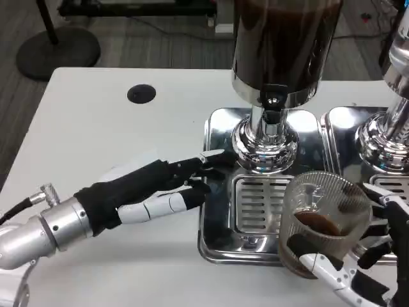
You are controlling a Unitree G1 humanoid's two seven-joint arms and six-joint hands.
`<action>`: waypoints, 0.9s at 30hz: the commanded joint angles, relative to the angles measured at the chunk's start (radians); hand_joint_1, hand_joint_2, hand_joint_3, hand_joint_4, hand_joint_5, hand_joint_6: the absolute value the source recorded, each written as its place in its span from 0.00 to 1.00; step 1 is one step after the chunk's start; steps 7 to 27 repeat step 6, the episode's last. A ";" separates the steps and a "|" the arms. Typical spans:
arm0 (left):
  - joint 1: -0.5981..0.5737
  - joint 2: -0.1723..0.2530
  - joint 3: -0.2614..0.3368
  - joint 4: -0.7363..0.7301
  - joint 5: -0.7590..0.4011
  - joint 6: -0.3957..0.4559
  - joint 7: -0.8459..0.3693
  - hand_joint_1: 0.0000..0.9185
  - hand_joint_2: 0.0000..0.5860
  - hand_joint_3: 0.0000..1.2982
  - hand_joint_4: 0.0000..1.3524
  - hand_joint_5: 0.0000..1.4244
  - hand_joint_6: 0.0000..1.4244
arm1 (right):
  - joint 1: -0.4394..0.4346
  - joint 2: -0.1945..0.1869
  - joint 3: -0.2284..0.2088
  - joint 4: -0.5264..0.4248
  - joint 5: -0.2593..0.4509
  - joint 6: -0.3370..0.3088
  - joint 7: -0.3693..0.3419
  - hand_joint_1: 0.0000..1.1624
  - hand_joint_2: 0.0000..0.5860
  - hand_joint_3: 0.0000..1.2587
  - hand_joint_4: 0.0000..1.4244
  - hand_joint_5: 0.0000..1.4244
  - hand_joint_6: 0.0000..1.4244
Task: Grasp the cup under the faucet to collect the drink, then remove the cup.
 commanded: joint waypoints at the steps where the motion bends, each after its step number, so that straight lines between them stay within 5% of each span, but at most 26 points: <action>1: 0.011 0.011 0.002 -0.021 -0.014 0.014 -0.014 0.00 0.18 0.09 0.08 0.11 0.20 | 0.002 0.010 -0.003 -0.036 0.001 -0.048 -0.028 0.58 0.42 0.47 0.42 0.56 0.71; 27: 0.026 0.014 0.003 -0.043 -0.023 0.023 -0.023 0.00 0.18 0.09 0.08 0.11 0.20 | 0.005 0.012 -0.003 -0.037 0.002 -0.051 -0.028 0.58 0.43 0.47 0.42 0.56 0.71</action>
